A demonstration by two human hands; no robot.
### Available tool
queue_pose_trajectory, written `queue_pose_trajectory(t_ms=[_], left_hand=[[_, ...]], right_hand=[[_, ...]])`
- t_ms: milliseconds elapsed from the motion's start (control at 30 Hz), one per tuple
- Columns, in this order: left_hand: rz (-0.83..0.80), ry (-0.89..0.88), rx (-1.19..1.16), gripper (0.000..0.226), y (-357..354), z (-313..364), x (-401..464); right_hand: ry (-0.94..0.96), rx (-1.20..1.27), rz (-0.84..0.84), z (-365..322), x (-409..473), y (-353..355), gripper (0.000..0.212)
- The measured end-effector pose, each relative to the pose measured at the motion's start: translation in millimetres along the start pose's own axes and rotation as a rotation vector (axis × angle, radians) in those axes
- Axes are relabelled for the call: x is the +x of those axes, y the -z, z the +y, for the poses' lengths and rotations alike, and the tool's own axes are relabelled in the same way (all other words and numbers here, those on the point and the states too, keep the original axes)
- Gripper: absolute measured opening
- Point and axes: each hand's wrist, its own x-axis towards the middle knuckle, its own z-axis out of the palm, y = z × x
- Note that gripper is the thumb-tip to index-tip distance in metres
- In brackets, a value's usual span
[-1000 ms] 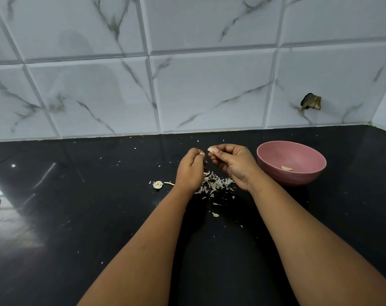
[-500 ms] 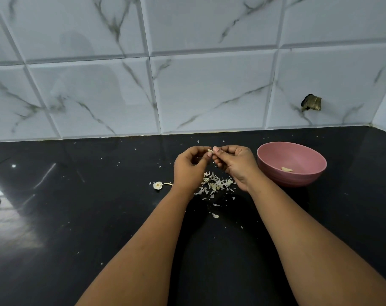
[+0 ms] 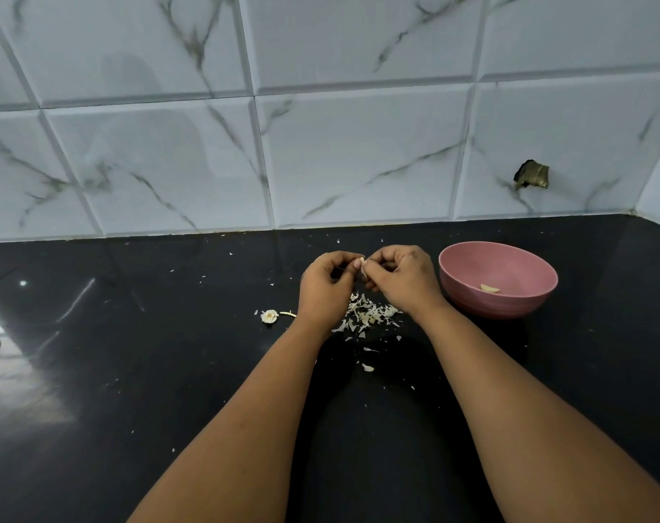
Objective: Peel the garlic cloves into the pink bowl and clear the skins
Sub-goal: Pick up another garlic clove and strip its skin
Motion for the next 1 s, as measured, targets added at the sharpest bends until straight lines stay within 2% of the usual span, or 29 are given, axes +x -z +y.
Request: queue_pose_trajectory(t_ms=[333,500,700,1000], left_hand=[[-0.024,0.012,-0.027,0.013,0.4,-2.2,1.1],[-0.044,0.119,-0.243,0.013,0.4,-1.0,-0.4],[-0.081,0.165,-0.361,0.018,-0.3,-2.7,1.1],[-0.011,0.137,-0.358,0.019,1.5,-2.5,3.5]], right_hand=[[0.0,0.055,-0.04,0.9,-1.7,-0.1,0.016],[-0.017,0.104,-0.035,1.6,0.1,-1.8,0.013],[-0.04,0.09,0.007,0.0,1.3,-3.0,0.016],[-0.024,0.219,-0.019,0.9,1.6,-3.6,0.007]])
